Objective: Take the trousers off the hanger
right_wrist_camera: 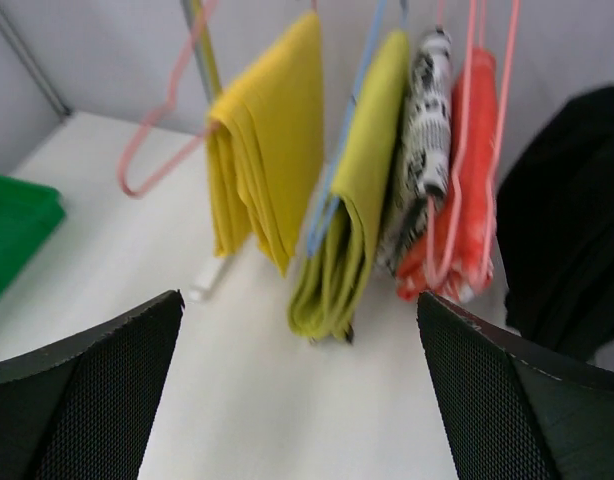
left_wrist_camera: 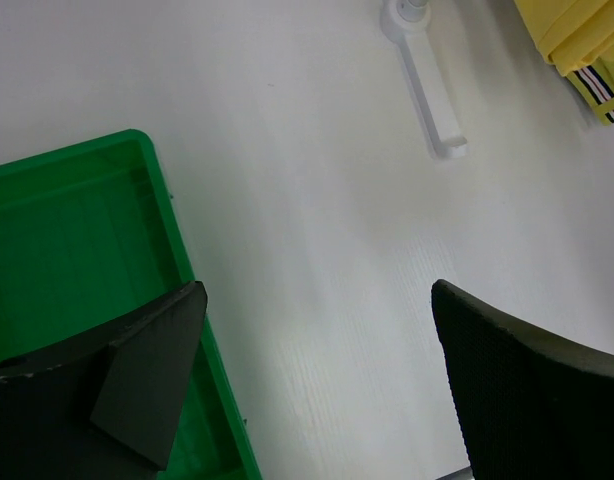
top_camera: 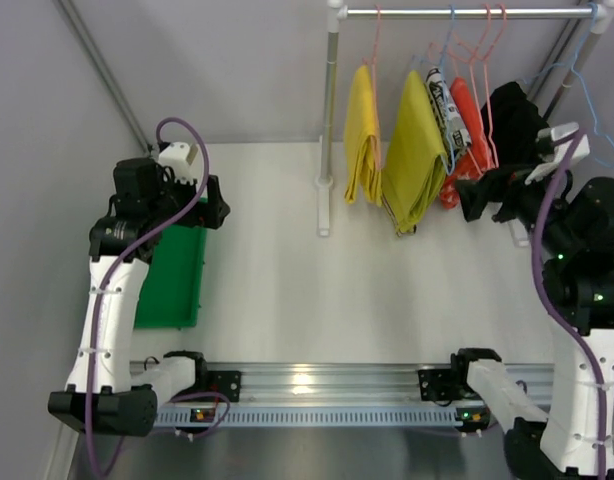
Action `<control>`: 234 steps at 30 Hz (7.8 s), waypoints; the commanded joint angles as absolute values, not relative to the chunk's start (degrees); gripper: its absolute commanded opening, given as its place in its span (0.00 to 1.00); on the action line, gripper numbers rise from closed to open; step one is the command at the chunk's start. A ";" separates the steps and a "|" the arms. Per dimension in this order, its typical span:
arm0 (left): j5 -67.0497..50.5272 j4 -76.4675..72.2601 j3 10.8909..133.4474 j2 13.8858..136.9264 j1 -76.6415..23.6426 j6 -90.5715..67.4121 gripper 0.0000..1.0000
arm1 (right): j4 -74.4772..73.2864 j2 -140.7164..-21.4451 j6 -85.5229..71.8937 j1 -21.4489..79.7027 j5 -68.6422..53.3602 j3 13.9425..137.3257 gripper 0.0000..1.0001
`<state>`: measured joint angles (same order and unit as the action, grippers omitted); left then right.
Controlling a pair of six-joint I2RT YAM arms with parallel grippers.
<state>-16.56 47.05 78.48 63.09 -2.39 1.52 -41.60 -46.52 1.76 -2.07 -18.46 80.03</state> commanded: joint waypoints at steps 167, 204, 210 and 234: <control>12.12 -19.85 61.08 63.45 -53.00 15.56 0.99 | 10.02 -76.73 -55.55 30.06 -26.28 103.71 0.00; 12.75 -36.83 66.44 74.35 -53.79 5.72 0.86 | 2.82 -75.14 -60.64 30.23 -19.52 103.97 0.00; 12.74 -37.09 69.17 76.99 -54.05 4.75 0.86 | 3.07 -75.67 -61.87 30.23 -19.25 104.68 0.00; 15.12 -48.42 72.42 85.25 -53.88 10.02 0.85 | 2.37 -76.11 -67.50 30.23 -21.71 108.55 0.00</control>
